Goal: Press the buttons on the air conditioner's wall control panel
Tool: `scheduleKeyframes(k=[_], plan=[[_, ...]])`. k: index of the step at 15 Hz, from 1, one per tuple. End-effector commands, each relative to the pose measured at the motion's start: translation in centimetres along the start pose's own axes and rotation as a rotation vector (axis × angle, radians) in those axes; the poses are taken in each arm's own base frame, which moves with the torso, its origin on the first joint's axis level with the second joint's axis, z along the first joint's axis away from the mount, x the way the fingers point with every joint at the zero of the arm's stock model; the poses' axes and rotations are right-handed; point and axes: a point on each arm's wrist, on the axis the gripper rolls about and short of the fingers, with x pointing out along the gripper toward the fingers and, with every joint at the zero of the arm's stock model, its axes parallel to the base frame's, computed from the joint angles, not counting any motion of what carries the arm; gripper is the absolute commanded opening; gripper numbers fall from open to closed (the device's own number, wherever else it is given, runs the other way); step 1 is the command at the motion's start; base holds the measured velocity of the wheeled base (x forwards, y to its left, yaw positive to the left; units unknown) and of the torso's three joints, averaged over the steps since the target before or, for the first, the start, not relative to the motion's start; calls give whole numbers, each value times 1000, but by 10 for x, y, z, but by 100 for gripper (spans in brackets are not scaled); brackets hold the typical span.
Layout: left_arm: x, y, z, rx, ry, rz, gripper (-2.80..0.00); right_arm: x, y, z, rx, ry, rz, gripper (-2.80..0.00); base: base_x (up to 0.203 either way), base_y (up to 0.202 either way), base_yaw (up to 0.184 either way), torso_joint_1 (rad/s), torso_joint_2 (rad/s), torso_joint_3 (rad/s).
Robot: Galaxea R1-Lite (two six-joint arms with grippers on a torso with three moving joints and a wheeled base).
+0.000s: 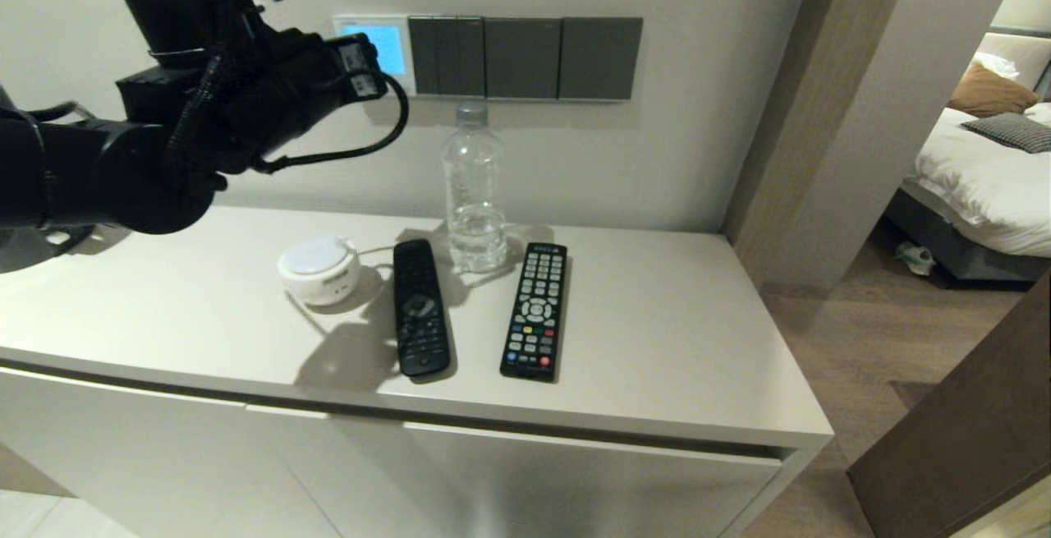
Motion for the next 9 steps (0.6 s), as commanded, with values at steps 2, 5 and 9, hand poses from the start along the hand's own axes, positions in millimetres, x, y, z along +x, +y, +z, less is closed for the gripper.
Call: scheduleKeyframes(k=[2,5,9], plan=[[-45,-3,43,0,-83,0,-280,0,0,0,0,3,0,-280,0,0,0,0,0,0],[-93,1,56,47,-92,22,-280,0,0,0,0,3,0,-280,0,0,0,0,0,0],[-175,9,52,104,-73,44,-280,0,0,0,0,3,0,-280,0,0,0,0,0,0]])
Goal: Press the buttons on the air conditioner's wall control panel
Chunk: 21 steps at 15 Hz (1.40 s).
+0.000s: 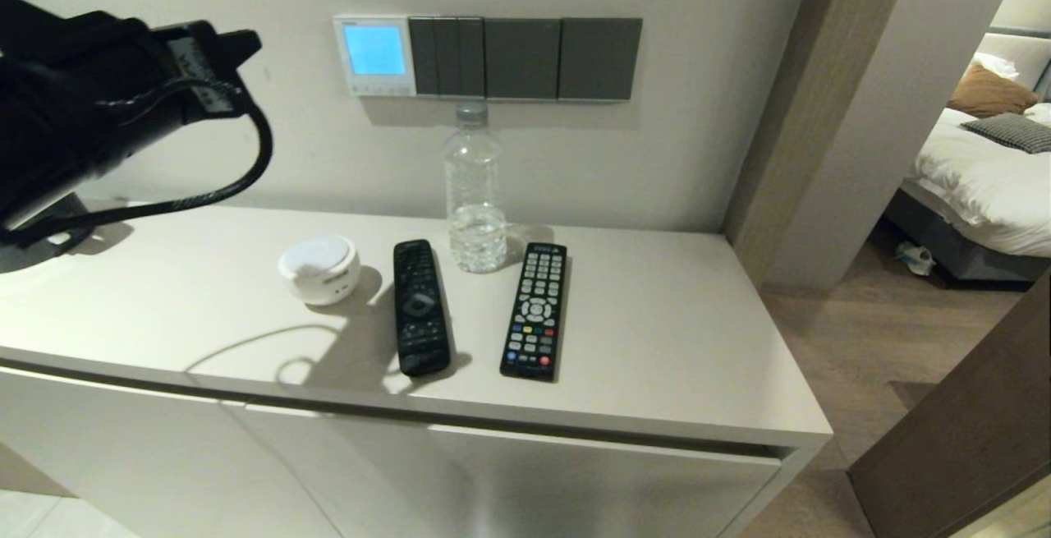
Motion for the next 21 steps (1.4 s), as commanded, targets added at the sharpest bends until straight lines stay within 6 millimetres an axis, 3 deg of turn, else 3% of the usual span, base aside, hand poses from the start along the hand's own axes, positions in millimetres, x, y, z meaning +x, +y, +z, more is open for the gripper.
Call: scheduleKeyframes(k=[1,6,10,15,21], plan=[[-70,10,6,39,-41,27,-280,0,0,0,0,3,1,-280,0,0,0,0,0,0],[-179,29,-29,143,-45,167,-280,0,0,0,0,3,1,-280,0,0,0,0,0,0],[-239,30,-65,150,79,292,-280,0,0,0,0,3,0,-280,0,0,0,0,0,0],[-261,35,-108,143,194,412,-280,0,0,0,0,3,1,-280,0,0,0,0,0,0],[-265,41,-128,144,254,595,-280,0,0,0,0,3,1,-280,0,0,0,0,0,0]])
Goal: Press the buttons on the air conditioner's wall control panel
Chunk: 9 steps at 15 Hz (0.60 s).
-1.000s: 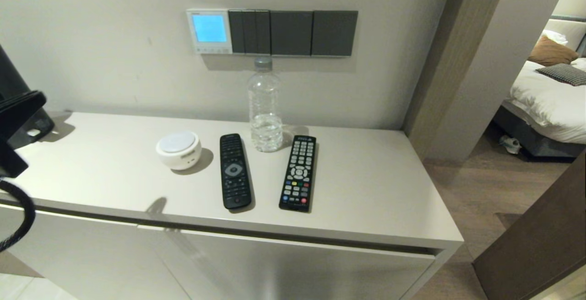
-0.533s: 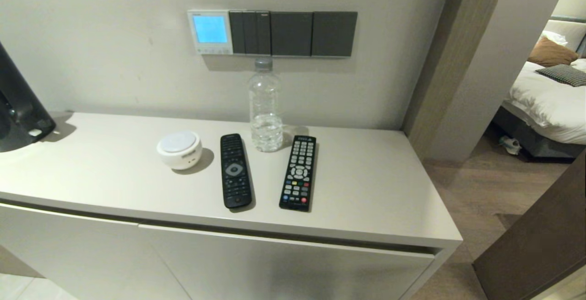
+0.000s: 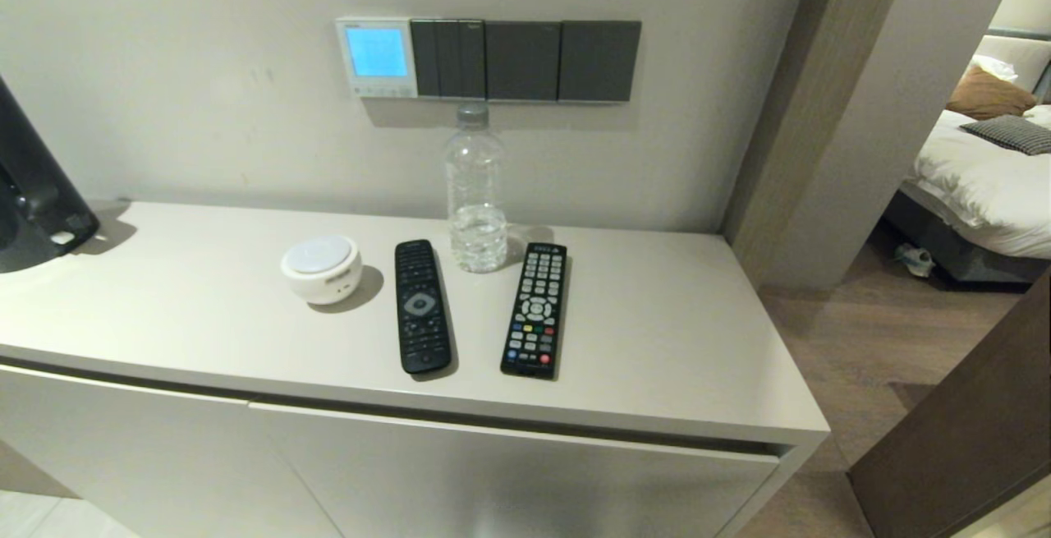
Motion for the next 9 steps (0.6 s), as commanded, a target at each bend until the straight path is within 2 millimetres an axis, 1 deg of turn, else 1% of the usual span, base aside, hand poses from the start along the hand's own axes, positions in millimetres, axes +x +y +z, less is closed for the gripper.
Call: scheduleKeyframes(k=[1,3,5,9], plan=[[2,1,-12,-4,43,81,-280,0,0,0,0,3,0,-280,0,0,0,0,0,0],[3,2,-20,7,67,138,-280,0,0,0,0,3,-1,-280,0,0,0,0,0,0],[1,4,-24,11,67,204,-280,0,0,0,0,3,-1,-280,0,0,0,0,0,0],[-12,8,-33,32,34,278,-280,0,0,0,0,3,0,-280,0,0,0,0,0,0]])
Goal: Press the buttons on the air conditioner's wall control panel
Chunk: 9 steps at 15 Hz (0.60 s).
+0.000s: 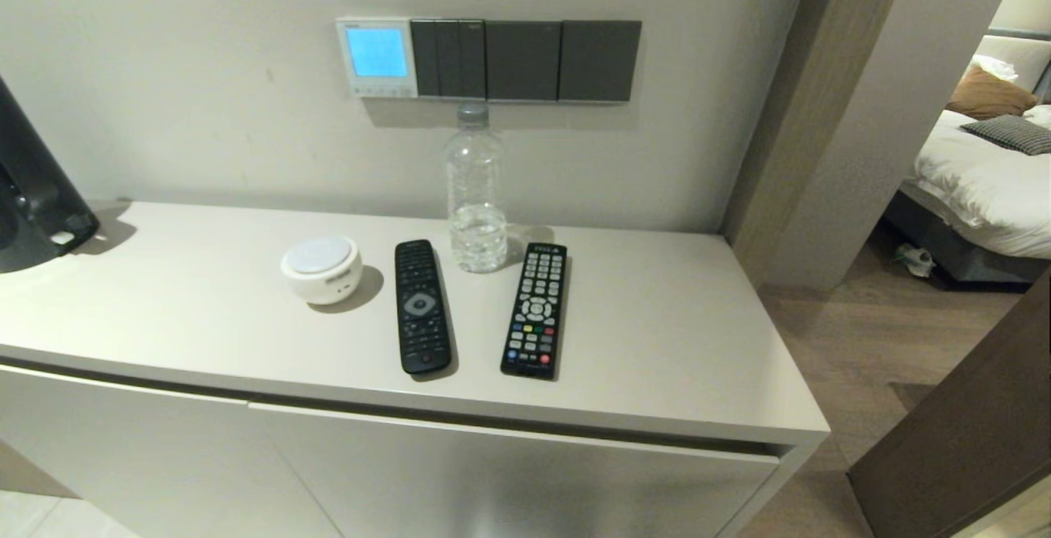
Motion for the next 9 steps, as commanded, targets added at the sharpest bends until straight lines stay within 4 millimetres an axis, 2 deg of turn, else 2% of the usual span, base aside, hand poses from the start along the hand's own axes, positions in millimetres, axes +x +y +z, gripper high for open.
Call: scheduleKeyframes(k=[1,3,6,9], plan=[[-10,5,-9,-3,-34,8,-280,0,0,0,0,3,0,-280,0,0,0,0,0,0],[-12,3,-15,4,-37,-114,-280,0,0,0,0,3,0,-280,0,0,0,0,0,0],[-16,-3,-24,7,-57,-439,-280,0,0,0,0,3,0,-280,0,0,0,0,0,0],[-18,-3,-31,16,-85,-503,-280,0,0,0,0,3,0,-280,0,0,0,0,0,0]])
